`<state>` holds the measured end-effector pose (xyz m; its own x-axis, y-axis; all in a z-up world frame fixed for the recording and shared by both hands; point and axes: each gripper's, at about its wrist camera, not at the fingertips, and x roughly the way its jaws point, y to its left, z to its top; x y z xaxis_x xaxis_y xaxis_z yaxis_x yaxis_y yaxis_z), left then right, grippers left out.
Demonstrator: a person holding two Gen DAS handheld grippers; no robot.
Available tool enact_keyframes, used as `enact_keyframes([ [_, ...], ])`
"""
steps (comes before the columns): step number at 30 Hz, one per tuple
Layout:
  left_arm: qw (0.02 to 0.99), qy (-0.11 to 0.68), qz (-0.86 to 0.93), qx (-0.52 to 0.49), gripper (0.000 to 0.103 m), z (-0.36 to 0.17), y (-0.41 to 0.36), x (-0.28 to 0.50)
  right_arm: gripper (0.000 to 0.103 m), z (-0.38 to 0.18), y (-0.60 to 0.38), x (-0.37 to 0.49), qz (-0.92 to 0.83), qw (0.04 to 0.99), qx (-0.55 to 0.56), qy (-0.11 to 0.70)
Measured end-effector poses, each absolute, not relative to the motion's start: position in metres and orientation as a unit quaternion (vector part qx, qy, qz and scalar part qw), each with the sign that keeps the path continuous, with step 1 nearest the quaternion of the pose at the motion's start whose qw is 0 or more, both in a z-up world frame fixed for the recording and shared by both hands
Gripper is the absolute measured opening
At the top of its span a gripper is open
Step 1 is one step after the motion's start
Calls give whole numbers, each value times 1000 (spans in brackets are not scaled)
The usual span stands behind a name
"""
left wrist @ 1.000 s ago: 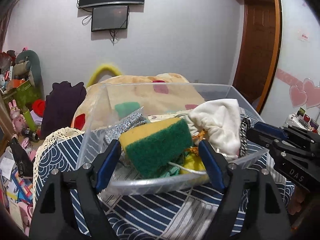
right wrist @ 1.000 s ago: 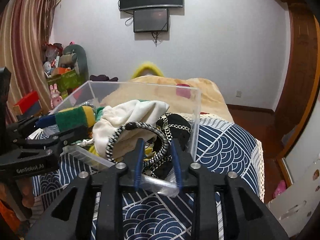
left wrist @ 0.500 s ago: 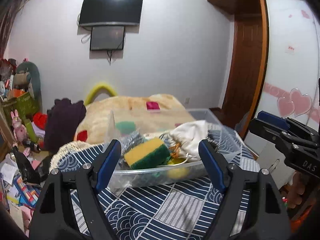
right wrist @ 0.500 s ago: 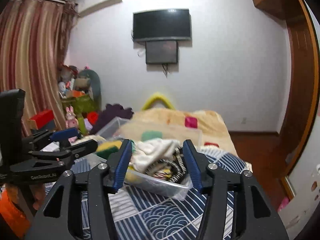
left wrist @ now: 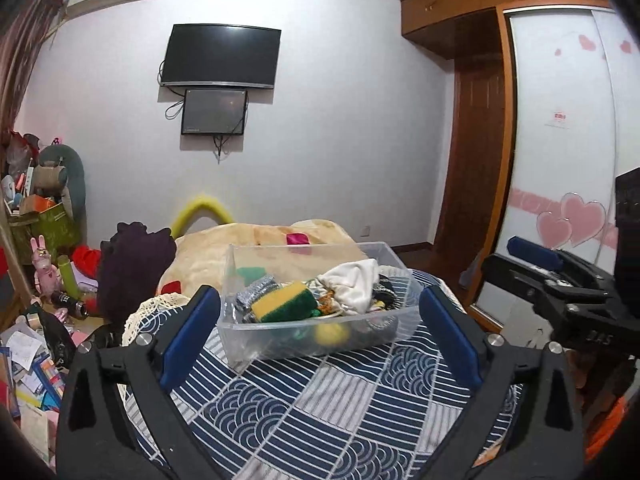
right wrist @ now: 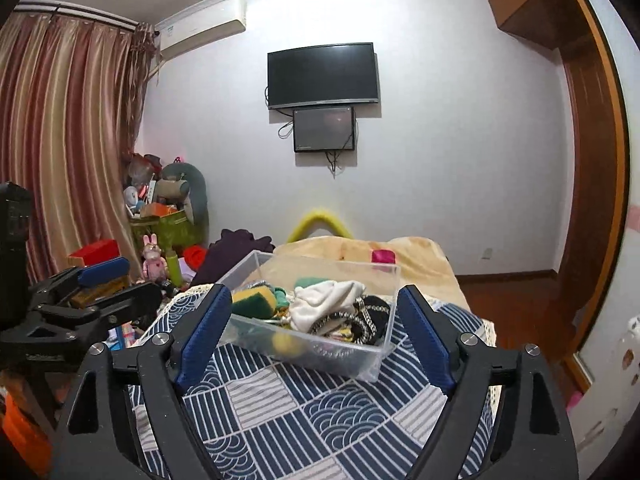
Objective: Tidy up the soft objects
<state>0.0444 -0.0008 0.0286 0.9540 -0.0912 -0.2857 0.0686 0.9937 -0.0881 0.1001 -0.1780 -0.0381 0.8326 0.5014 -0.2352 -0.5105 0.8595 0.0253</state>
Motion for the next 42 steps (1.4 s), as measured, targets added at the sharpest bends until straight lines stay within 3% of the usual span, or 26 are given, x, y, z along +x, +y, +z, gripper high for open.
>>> enact_keyframes([
  [42, 987, 150, -49, -36, 103, 11, -8, 34, 87, -52, -180, 87, 260, 959, -19, 111],
])
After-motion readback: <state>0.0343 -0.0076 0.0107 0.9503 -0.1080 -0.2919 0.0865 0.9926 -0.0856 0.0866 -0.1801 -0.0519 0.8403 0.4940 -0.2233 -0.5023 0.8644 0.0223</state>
